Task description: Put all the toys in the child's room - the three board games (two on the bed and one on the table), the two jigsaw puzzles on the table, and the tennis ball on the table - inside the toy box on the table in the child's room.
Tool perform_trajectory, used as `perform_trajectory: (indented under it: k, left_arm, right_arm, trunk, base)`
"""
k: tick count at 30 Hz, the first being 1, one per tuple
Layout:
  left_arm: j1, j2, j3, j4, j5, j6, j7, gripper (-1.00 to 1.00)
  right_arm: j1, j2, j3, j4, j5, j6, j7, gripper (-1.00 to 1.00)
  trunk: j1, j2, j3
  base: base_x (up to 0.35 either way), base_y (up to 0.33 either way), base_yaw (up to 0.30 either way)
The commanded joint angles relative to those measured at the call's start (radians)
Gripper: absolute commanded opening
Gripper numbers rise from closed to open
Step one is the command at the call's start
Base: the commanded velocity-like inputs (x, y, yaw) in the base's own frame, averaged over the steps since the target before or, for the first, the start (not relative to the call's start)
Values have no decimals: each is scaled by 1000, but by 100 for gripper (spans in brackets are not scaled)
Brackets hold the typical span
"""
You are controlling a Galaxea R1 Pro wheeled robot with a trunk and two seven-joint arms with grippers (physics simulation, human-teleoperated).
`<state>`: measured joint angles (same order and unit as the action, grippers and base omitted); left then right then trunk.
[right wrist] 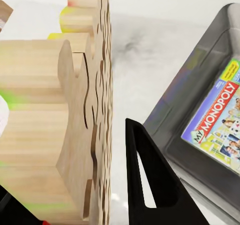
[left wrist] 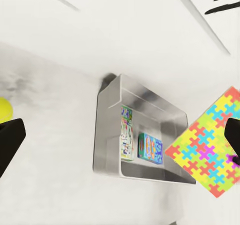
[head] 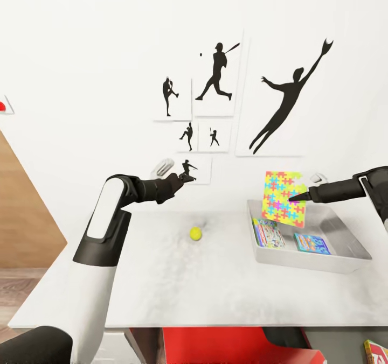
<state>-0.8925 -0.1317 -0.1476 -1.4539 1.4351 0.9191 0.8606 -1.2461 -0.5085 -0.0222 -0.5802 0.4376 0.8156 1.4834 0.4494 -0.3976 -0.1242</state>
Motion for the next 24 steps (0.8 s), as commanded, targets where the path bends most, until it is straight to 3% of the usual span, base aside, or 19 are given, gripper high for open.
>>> perform_trajectory:
  k: [1,6,10,24]
  left_arm:
    - [-4,0,0,-1,12,1,12,100]
    - [-12,1,1,-2,22,1,15,100]
    - [-16,4,2,-2,28,1,17,100]
    - [-38,18,3,3,91,1,57,100]
  right_arm:
    - [-3,1,-2,1,9,23,9,-100]
    - [-42,9,-2,41,10,157,15,-100]
    - [-77,11,-1,65,11,214,16,-100]
    - [-162,14,1,127,19,232,6,-100]
  trunk:
    - [1,-2,-4]
    - [1,-2,-12]
    - [1,-2,-19]
    - [1,-2,-42]
  base:
    - [0,0,0]
    - [0,0,0]
    - [0,0,0]
    - [0,0,0]
